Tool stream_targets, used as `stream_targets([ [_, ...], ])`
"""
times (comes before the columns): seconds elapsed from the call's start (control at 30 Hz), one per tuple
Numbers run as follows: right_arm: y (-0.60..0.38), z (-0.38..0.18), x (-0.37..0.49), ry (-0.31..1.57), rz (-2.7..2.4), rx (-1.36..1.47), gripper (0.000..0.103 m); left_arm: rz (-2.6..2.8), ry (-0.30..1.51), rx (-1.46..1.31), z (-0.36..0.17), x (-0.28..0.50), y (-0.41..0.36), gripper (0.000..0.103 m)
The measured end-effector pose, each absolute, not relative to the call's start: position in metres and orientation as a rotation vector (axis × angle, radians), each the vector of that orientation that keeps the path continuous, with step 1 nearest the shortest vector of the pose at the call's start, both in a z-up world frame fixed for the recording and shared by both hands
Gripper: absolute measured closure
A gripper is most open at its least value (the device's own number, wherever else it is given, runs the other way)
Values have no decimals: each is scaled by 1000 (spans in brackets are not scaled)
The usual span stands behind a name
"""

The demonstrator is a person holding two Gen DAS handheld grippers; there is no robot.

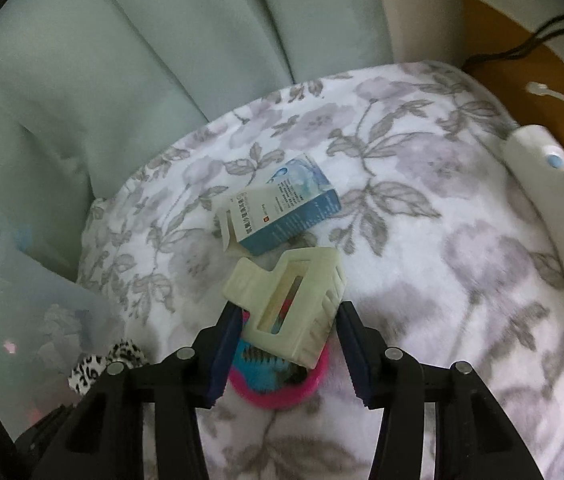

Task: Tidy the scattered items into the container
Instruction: 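Grasp the leopard scrunchie with the left gripper while the right grasps the cream claw clip, then carry the scrunchie with the left gripper while the right carries the claw clip over the container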

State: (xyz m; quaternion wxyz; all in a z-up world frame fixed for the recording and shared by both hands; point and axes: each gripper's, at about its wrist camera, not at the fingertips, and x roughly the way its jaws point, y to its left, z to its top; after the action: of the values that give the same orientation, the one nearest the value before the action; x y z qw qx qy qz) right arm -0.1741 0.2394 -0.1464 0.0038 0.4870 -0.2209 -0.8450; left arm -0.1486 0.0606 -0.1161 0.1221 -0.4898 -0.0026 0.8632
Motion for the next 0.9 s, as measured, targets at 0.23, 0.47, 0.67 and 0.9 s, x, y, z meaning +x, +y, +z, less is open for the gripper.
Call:
stream_targets([
  [0.23,247,-97,-127,-755,-2694,1397,51,2573,22,-1242,-52,-117,69,86],
  [0.47,236,-34,-84,-725,-2731,1190,51,2659,10,-1081,7,-81,52,86],
  [0.67,221,8,-57,-672,-2748,1052,51,2721,-26,-973,44,-60,33,86],
  [0.9,204,47,-35,-594,-2780,916,51,2771,-82,-870,67,-44,2,86],
])
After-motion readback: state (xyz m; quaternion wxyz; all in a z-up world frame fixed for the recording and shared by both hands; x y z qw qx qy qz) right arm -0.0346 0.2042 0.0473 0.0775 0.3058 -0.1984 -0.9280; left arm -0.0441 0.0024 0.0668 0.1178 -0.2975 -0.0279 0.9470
